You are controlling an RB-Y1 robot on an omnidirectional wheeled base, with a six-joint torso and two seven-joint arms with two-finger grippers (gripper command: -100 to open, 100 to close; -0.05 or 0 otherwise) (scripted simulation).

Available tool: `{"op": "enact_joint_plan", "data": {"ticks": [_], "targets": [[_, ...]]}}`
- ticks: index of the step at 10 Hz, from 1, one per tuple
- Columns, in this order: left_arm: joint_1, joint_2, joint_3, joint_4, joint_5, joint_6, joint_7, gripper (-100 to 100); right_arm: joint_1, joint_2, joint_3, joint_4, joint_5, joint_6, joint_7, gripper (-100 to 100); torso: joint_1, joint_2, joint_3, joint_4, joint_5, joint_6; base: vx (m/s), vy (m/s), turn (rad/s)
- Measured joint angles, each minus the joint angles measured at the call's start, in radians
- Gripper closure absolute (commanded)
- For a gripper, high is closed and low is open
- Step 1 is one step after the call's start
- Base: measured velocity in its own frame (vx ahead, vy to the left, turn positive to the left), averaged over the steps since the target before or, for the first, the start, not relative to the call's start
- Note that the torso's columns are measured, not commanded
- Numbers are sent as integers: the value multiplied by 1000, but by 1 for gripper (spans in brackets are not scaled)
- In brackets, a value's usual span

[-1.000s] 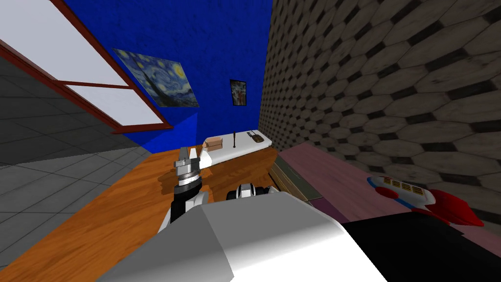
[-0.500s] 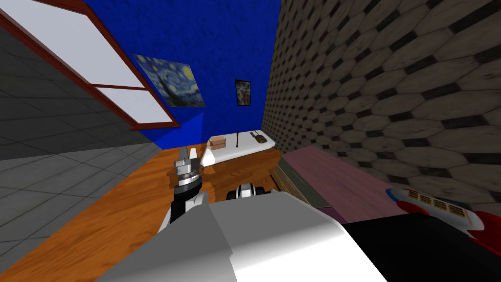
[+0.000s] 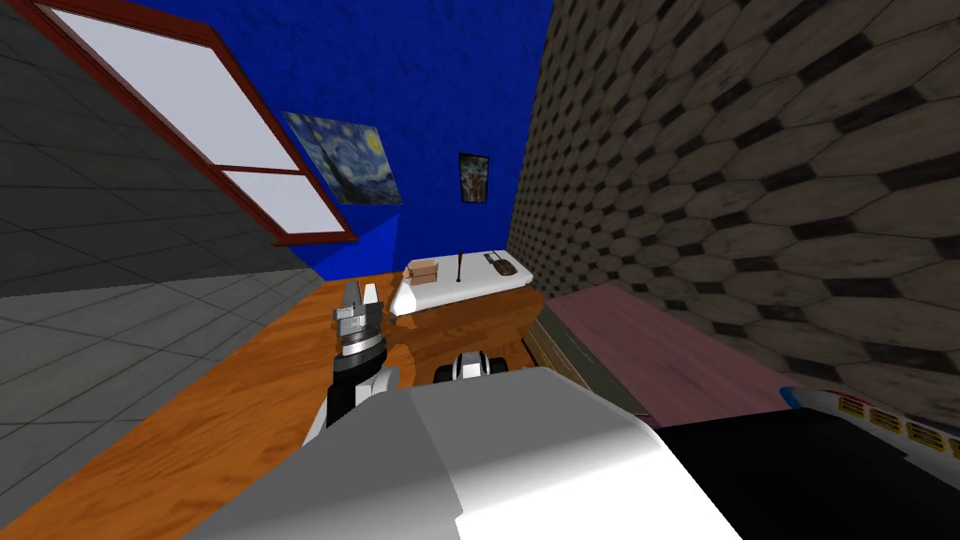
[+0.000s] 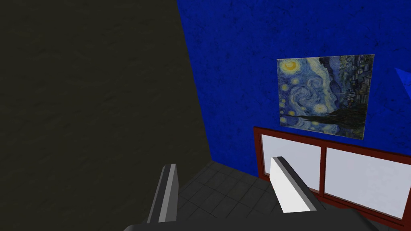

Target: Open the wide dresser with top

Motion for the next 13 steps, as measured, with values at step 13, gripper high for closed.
{"op": "enact_joint_plan", "data": {"ticks": [13], "targets": [[0, 0, 0, 0, 0, 0, 0, 0, -40, -73, 109, 235, 120, 247, 23, -100, 0, 1, 0, 0, 0, 1, 25, -14, 82]]}}
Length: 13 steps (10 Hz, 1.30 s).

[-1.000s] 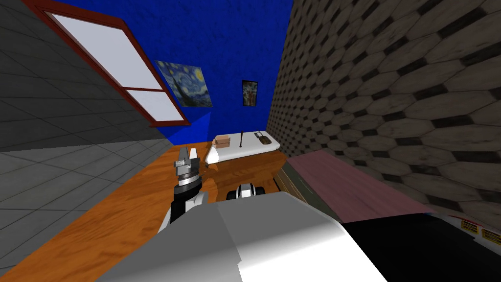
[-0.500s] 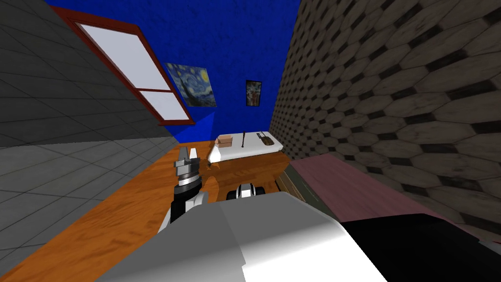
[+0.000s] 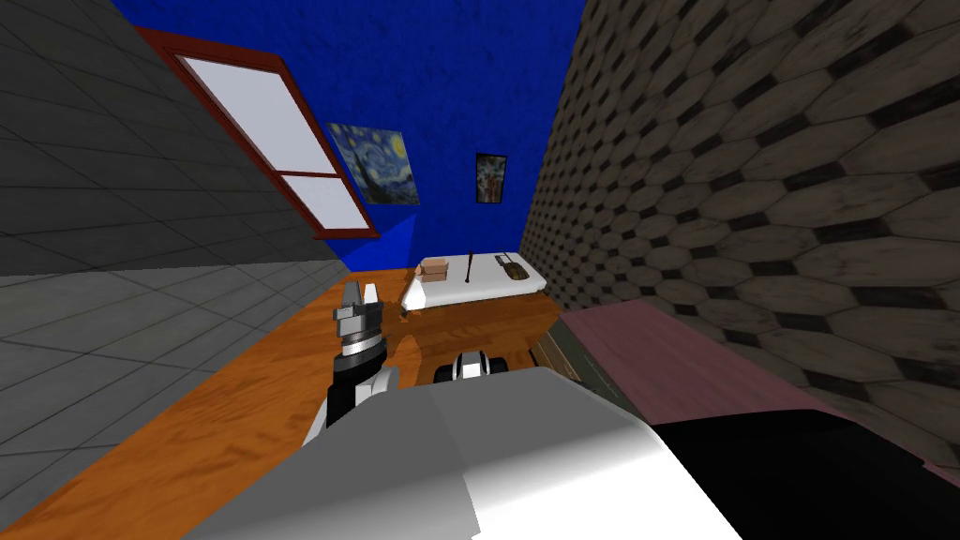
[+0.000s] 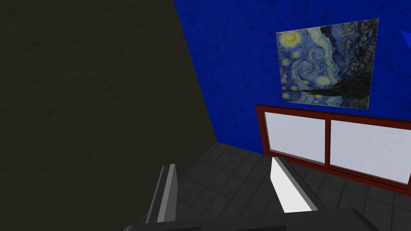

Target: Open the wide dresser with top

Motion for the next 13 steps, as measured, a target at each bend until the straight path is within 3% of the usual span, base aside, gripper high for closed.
{"op": "enact_joint_plan", "data": {"ticks": [3, 4, 6, 7, 8, 11, 13], "targets": [[0, 0, 0, 0, 0, 0, 0, 0, -17, 5, 18, 99, 20, 15, -13, -100, -1, -1, -1, 0, 0, 0, 24, -11, 87], [0, 0, 0, 0, 0, 0, 0, 0, -5, -18, 26, 90, 29, 40, -5, -100, -2, -2, -1, 0, 0, 0, 25, -17, 27], [0, 0, 0, 0, 0, 0, 0, 0, -18, -12, 35, 137, 39, 52, -9, -100, 0, 0, 0, 0, 0, 0, 14, -8, 23], [0, 0, 0, 0, 0, 0, 0, 0, -19, -12, 35, 139, 40, 54, -9, -100, 0, 0, 0, 0, 0, 0, 0, 0, 0], [0, 0, 0, 0, 0, 0, 0, 0, -19, -12, 35, 138, 40, 54, -9, 100, 0, 0, 0, 0, 0, 0, 0, 0, 0], [0, 0, 0, 0, 0, 0, 0, 0, -23, -19, 34, 123, 37, 59, 5, 100, 7, 0, 0, 0, 2, 0, -18, 171, -12], [0, 0, 0, 0, 0, 0, 0, 0, -32, -24, 33, 119, 34, 55, 15, 100, 0, 0, 0, 0, 0, 0, -31, 205, -10]]}}
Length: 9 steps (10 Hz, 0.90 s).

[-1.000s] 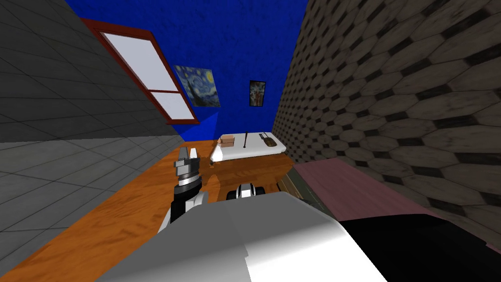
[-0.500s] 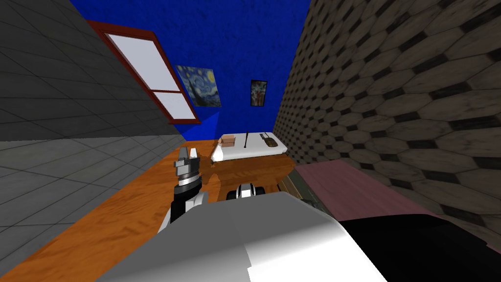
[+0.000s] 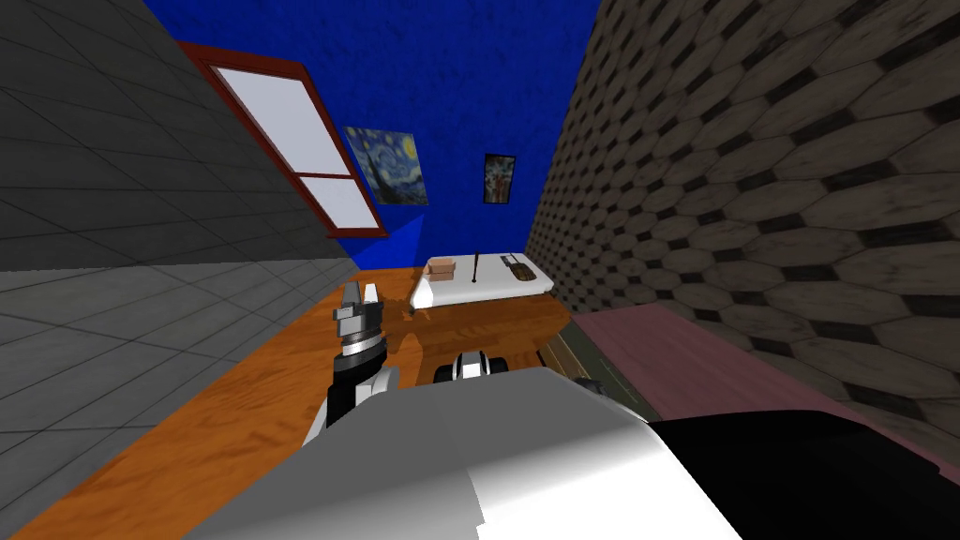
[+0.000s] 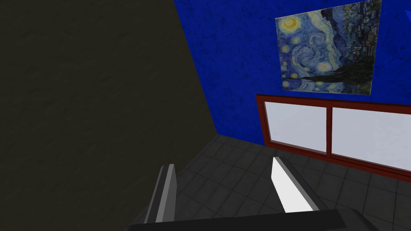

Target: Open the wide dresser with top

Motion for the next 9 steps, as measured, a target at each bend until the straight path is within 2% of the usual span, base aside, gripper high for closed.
{"op": "enact_joint_plan", "data": {"ticks": [1, 2, 3, 4, 6, 7, 9], "targets": [[0, 0, 0, 0, 0, 0, 0, 0, -5, 0, 0, -1, -1, 0, 6, 100, -1, 0, 0, 0, 0, 0, -19, 96, -8], [0, 0, 0, 0, 0, 0, 0, 0, -6, 0, 0, -1, -1, 0, 7, -100, -8, -1, 0, 0, -2, 0, 10, -22, 17], [0, 0, 0, 0, 0, 0, 0, 0, -14, -8, -4, 13, -2, -9, 9, -100, -11, -2, -1, 0, -3, 0, 21, -81, 25], [0, 1, 1, 0, 0, 0, 0, 0, -30, -13, -8, 46, -4, -30, 7, -100, -9, -2, -1, -1, -3, 0, 11, -75, 11], [0, 1, 1, 0, 0, 0, 0, 0, -14, -55, -15, -14, -9, -22, 34, -100, -1, 0, 0, 0, 0, 0, 19, -100, 18], [0, 1, 1, 0, 0, 0, 0, 0, -16, -79, -21, -24, -11, -26, 48, -100, -1, 0, 0, 0, 0, 0, 31, -85, 16], [0, 0, 0, 0, 0, 0, 0, 0, -24, -84, -24, -8, -12, -38, 50, -100, 3, 0, 0, 0, 1, 0, 9, -21, 2]]}}
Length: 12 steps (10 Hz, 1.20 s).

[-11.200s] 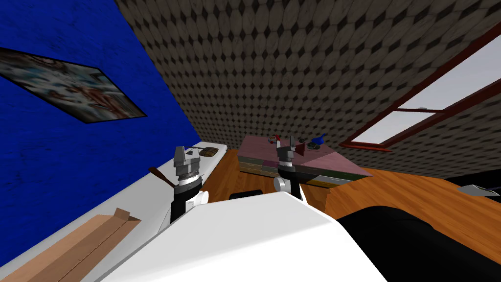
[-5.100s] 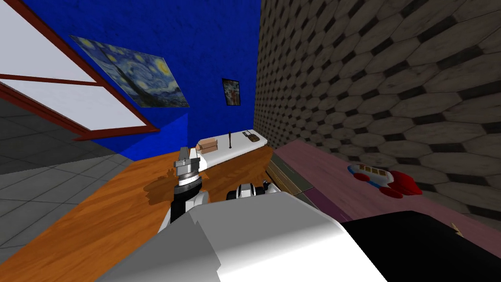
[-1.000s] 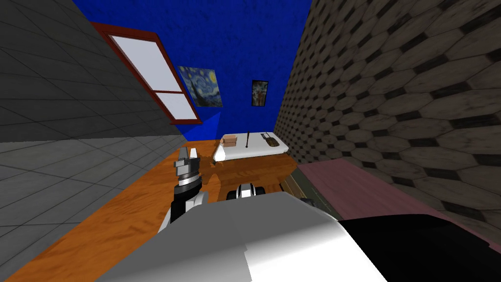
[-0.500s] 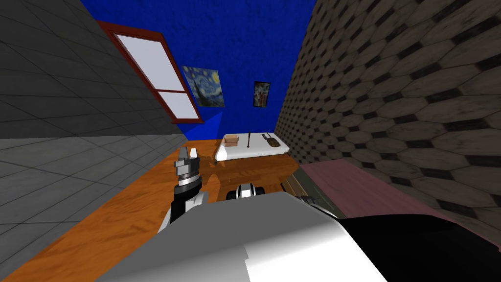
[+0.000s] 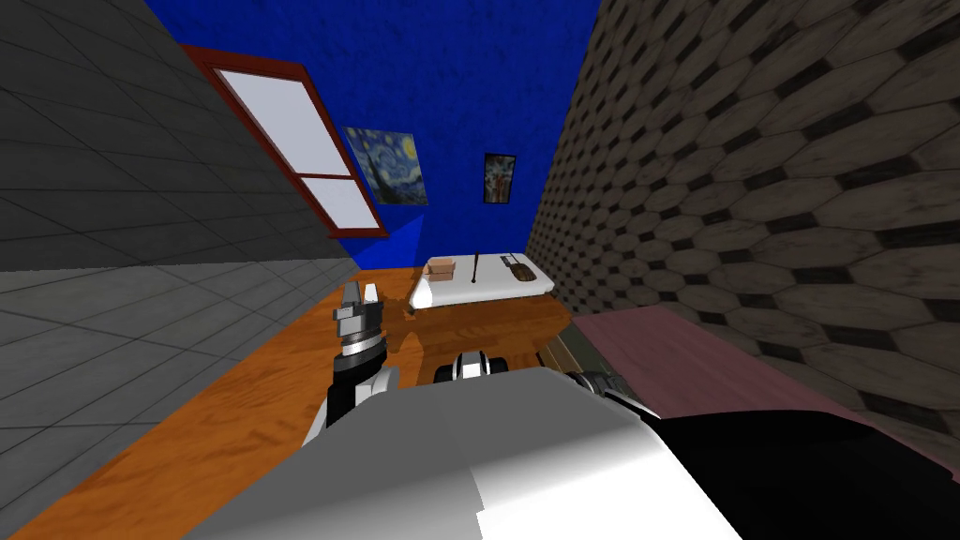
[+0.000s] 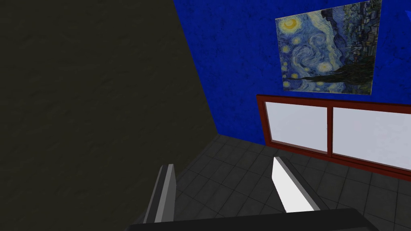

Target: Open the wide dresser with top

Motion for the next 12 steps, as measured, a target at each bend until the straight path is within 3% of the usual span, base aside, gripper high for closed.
{"op": "enact_joint_plan", "data": {"ticks": [1, 7, 8, 12], "targets": [[0, 0, 0, 0, 0, 0, 0, 0, 0, 0, 0, 0, 0, 0, 0, 100, 0, 1, 0, 0, 0, 0, 0, 0, 0], [0, 0, 0, 0, 0, 0, 0, 0, -12, -5, -1, -16, -5, 4, 22, 100, -6, -2, -1, 0, -1, 0, -23, 158, -7], [0, 0, 0, 0, 0, 0, 0, 0, -13, -5, -1, -15, -5, 3, 23, -100, -10, -2, -1, -1, -2, 0, -14, -64, -1], [0, 0, 0, 0, 0, 0, 0, 0, -11, -17, -3, -3, -4, -17, 17, -100, -5, 0, 0, 0, -1, 0, -23, -181, 4]]}}
